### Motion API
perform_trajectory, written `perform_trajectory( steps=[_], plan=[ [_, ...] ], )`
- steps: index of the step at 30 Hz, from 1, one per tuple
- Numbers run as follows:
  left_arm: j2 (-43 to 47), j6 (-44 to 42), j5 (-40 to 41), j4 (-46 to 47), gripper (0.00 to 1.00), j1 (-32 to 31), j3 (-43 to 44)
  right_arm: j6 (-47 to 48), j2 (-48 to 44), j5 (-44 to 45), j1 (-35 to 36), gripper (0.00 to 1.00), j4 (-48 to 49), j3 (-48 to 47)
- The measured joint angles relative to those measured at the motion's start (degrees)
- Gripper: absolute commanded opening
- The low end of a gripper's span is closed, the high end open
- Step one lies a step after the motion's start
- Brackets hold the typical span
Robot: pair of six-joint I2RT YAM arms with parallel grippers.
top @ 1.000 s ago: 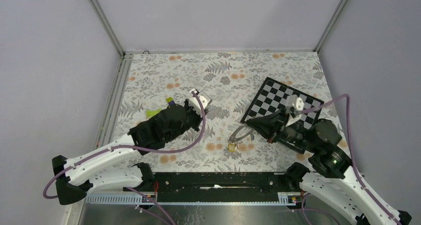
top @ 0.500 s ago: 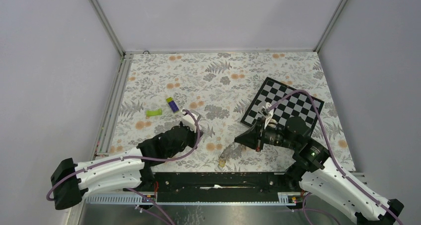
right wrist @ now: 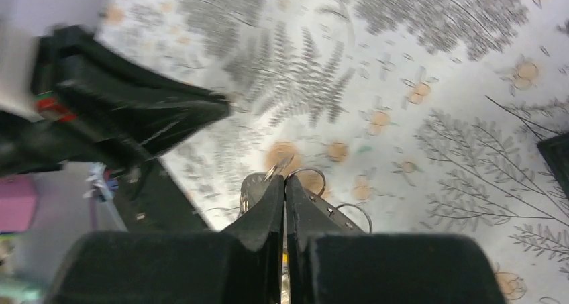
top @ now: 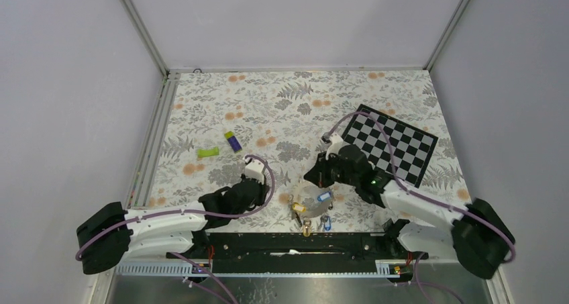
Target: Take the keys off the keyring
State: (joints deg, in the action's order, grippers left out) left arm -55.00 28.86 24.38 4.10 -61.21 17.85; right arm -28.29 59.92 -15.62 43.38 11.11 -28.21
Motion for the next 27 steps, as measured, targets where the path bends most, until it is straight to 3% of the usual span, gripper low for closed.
perform_trajectory(
  steps=[4, 8, 14, 17, 19, 21, 22, 27],
  plan=[
    [-4.22, 2.91, 1.68, 1.22, 0.08, 0.04, -2.34, 1.14, 13.53, 5.49, 0.02, 0.02, 2.73, -0.94],
    [-6.43, 5.42, 2.84, 2.1, 0.16, 0.04, -3.21, 1.97, 20.11, 8.55, 0.02, 0.18, 2.45, -2.6],
    [-6.6, 8.48, 4.24, 3.17, 0.37, 0.04, -4.11, 3.98, 19.61, 10.99, 0.02, 0.42, 3.17, -4.79],
    [-6.47, 9.44, 4.94, 2.82, 0.46, 0.04, -4.11, 5.01, 17.11, 12.15, 0.02, 0.49, 2.4, -4.79],
    [-6.05, 10.12, 5.66, 1.99, 0.62, 0.04, -4.04, 5.79, 14.27, 13.46, 0.04, 0.55, 1.27, -4.79],
    [-5.33, 10.71, 6.6, -0.07, 0.89, 0.04, -3.45, 6.43, 11.32, 15.1, 0.07, 0.59, -0.13, -4.81],
    [-4.92, 10.93, 7.19, -1.33, 0.97, 0.04, -2.84, 6.73, 10.03, 15.89, 0.07, 0.62, -1.22, -5.03],
    [-2.67, 10.36, 10.91, -8.46, 0.99, 0.33, 3.58, 7.45, 9.88, 16.74, -0.63, 0.85, -11.67, -11.67]
  ],
)
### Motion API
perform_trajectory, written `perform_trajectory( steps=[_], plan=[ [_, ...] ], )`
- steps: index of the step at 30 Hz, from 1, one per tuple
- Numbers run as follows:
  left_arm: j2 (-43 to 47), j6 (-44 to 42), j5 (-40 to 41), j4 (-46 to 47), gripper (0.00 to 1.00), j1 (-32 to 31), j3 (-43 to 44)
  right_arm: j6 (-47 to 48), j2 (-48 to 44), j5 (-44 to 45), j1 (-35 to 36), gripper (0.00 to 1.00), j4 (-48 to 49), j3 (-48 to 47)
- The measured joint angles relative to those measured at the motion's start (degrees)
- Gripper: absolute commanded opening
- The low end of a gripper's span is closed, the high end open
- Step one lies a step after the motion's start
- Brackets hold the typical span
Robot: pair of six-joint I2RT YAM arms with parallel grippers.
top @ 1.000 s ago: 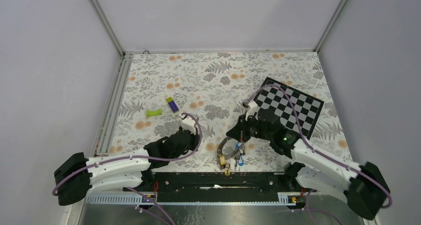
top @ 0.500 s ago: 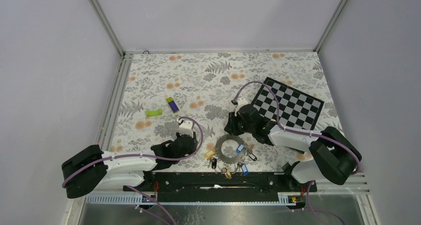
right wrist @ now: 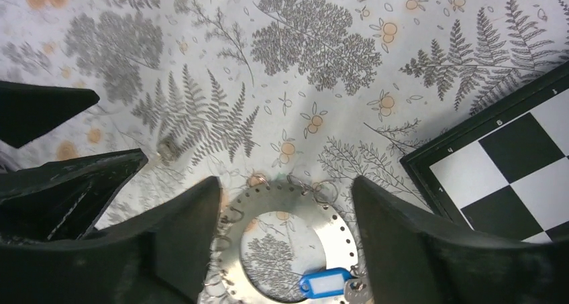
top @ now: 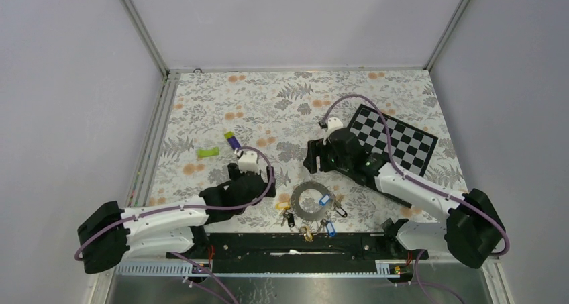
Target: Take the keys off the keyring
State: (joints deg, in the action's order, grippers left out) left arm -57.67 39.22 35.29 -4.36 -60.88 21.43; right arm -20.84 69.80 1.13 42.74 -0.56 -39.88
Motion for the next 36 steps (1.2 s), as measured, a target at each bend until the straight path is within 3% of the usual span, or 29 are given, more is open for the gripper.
perform_trajectory(
  steps=[3, 8, 11, 19, 25, 36],
  plan=[
    [1.01, -0.92, 0.98, -5.29, 0.99, 2.27, 6.71, -0.61, 2.05, -3.93, -3.89, 0.99, -6.88, -6.95],
    [2.93, -1.7, -2.93, -13.62, 0.99, 14.58, 18.23, -2.43, 1.75, -10.73, -14.01, 1.0, -14.43, -12.68],
    [5.57, -1.7, -4.52, -17.92, 0.99, 19.78, 21.24, -3.54, -0.76, -9.94, -18.1, 1.0, -20.72, -13.7],
    [6.86, -2.34, -6.38, -27.76, 0.99, 20.48, 27.67, -4.52, -10.03, 0.98, -18.38, 1.0, -35.15, -15.13],
    [6.95, -2.29, -6.12, -30.25, 0.99, 20.48, 28.06, -4.22, -14.99, 6.84, -18.38, 1.0, -38.14, -13.68],
    [6.86, -1.68, -5.31, -33.33, 0.99, 20.48, 29.24, -1.62, -18.97, 9.99, -18.38, 1.0, -39.43, -13.05]
  ],
)
